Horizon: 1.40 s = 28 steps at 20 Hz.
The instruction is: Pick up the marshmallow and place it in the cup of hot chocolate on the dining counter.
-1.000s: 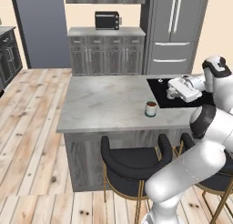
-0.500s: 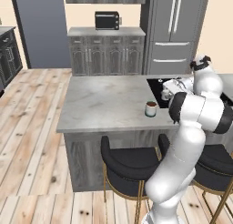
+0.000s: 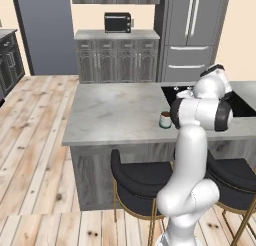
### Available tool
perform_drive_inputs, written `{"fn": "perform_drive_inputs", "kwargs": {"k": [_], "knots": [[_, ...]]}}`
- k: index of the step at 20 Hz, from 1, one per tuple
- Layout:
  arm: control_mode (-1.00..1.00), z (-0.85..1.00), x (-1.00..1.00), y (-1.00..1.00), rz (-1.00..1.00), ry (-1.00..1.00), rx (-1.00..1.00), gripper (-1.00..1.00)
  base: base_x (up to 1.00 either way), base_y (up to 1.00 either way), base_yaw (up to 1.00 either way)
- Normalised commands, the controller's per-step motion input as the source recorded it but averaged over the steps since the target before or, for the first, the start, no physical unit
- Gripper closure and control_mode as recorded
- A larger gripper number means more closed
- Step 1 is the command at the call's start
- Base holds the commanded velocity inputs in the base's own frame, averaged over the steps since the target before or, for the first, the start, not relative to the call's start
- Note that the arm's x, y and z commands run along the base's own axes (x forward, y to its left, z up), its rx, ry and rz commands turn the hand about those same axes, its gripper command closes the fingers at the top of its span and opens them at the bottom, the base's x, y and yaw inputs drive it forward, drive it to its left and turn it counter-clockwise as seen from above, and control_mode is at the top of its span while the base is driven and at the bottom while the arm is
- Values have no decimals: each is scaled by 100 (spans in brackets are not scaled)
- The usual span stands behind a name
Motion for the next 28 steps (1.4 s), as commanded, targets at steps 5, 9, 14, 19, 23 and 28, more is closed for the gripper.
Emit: {"fn": "perform_drive_inputs", "kwargs": {"k": [5,9,14,19,23,28], "knots": [[-100,-23,14,0,-2,3,0,100,0,0,0],[-100,-21,34,0,0,0,-2,100,0,0,0],[-100,-12,6,0,0,0,-1,100,0,0,0],[-100,-10,8,7,-2,0,-3,100,0,0,0],[-100,-12,19,9,-2,0,-4,100,0,0,0],[-100,-15,27,2,-1,0,-3,100,0,0,0]]}}
